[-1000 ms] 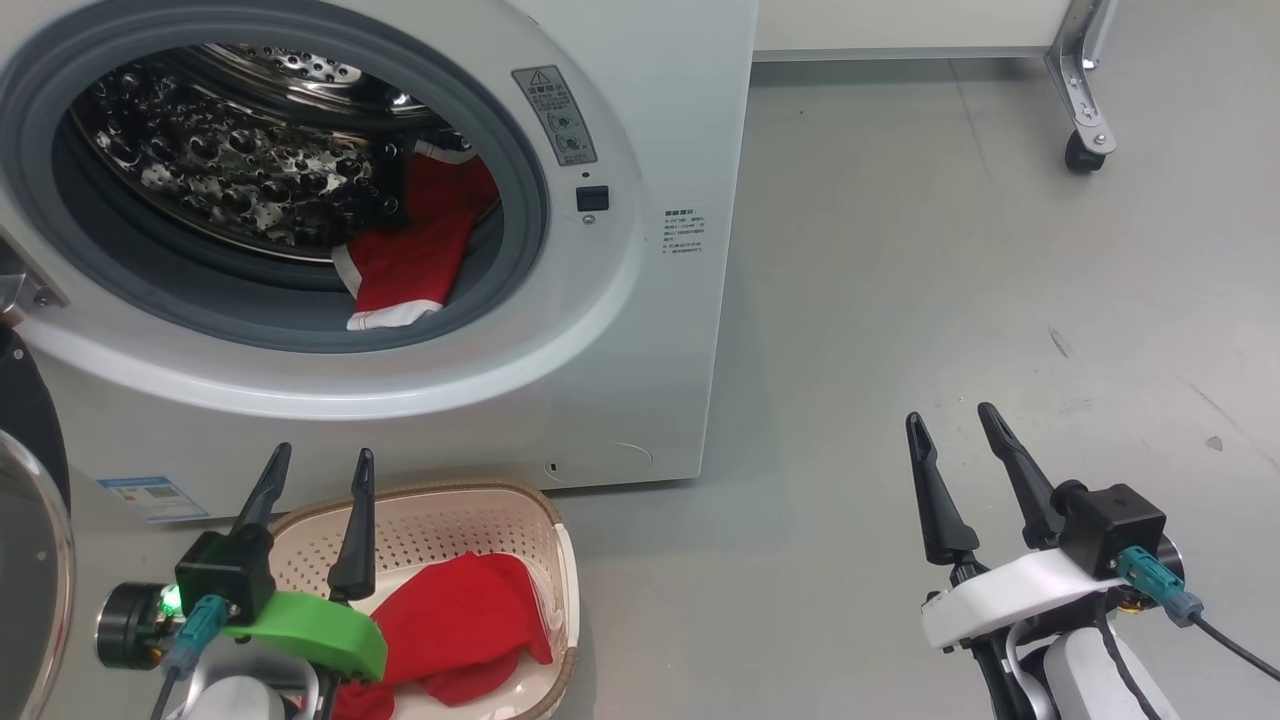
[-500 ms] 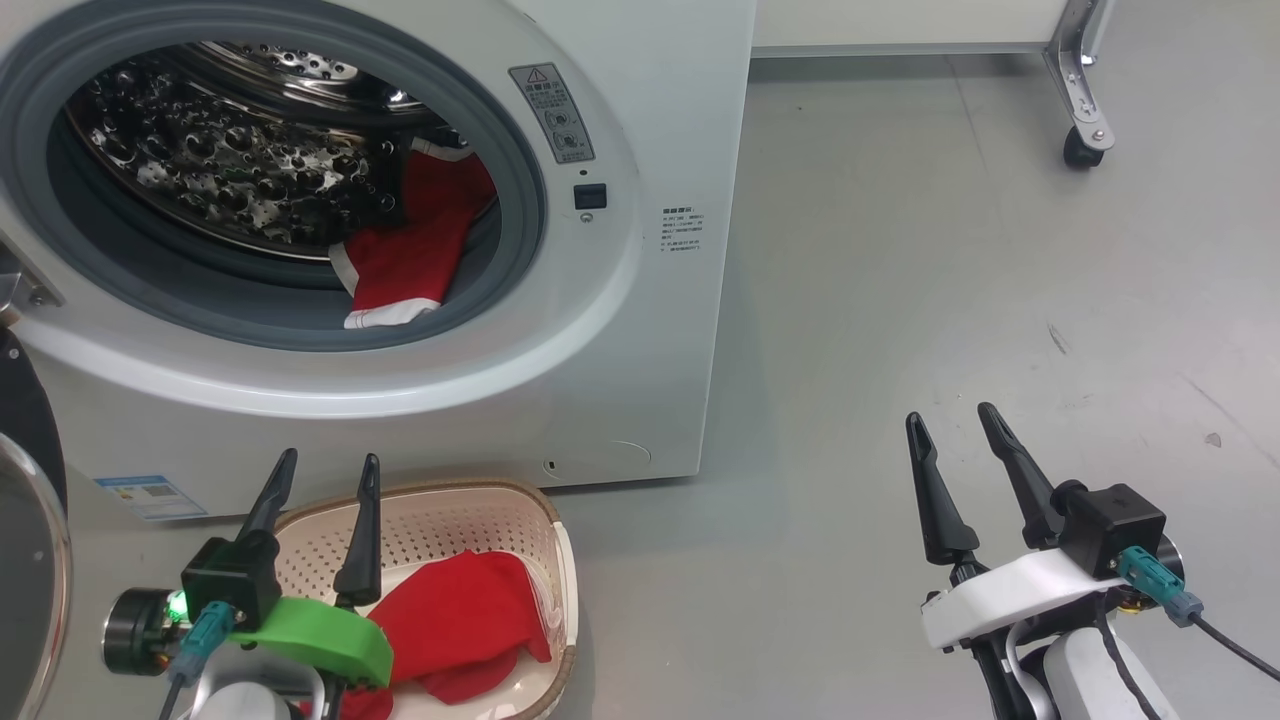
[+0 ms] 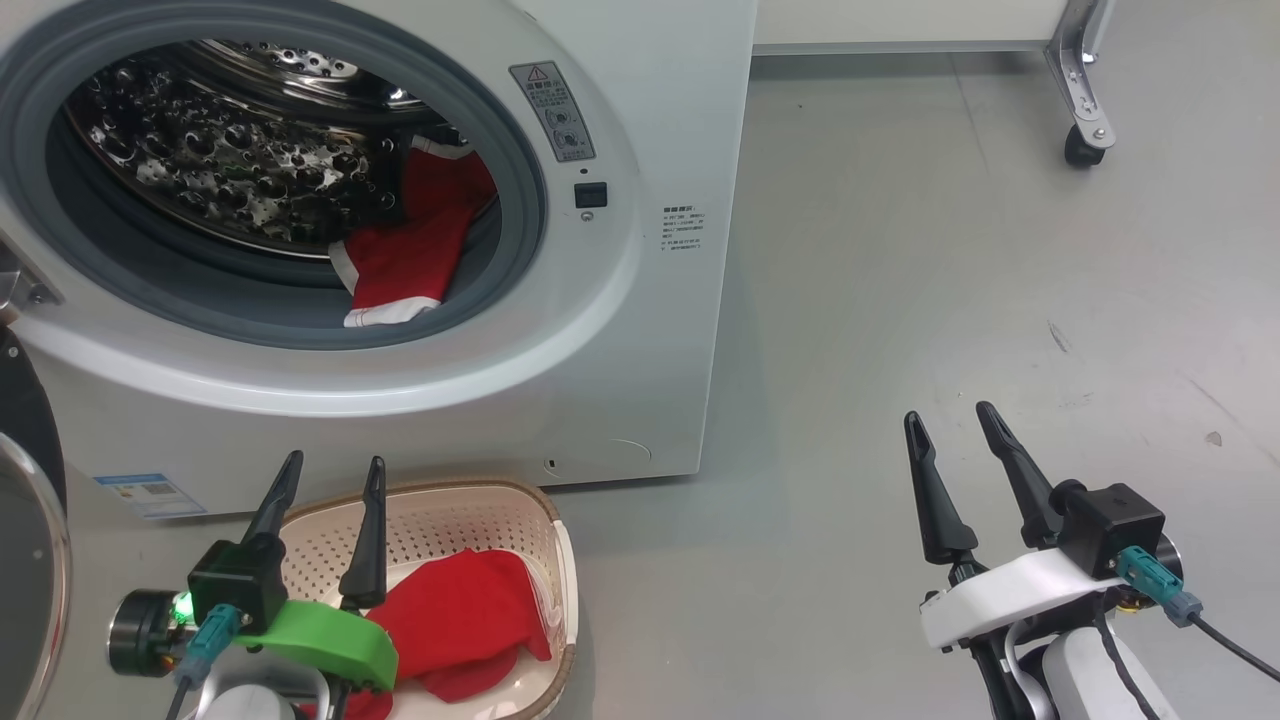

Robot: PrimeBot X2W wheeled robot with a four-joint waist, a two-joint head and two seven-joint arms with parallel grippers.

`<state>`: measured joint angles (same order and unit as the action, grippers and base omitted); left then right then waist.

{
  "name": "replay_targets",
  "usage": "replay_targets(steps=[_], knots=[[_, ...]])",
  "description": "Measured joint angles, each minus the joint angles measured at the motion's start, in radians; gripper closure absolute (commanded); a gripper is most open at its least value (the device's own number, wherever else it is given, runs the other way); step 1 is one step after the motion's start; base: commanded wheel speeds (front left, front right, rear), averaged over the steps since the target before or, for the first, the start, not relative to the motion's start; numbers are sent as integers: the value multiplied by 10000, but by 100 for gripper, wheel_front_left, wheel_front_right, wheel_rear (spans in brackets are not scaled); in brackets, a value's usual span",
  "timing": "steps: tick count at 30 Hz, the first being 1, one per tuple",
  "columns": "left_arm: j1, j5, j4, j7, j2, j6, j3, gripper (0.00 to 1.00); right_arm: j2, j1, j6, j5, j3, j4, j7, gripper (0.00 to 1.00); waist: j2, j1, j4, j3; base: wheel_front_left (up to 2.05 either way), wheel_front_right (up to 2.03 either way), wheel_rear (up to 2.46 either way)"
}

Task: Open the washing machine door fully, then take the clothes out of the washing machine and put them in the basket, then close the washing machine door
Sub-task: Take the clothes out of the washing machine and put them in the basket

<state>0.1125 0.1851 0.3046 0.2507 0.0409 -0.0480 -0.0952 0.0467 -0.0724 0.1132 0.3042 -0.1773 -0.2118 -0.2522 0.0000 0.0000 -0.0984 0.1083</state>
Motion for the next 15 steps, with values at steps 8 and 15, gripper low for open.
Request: replay_targets(steps=[8, 15], knots=[[-2, 0, -224, 2, 0, 35, -19, 0, -2, 0, 0, 2, -58, 105, 0, 0, 0, 0, -21, 223, 0, 0, 0], [13, -2, -382, 2, 0, 35, -42, 0, -2, -2, 0, 31, -188, 230, 0, 0, 0, 0, -58, 655, 0, 0, 0]])
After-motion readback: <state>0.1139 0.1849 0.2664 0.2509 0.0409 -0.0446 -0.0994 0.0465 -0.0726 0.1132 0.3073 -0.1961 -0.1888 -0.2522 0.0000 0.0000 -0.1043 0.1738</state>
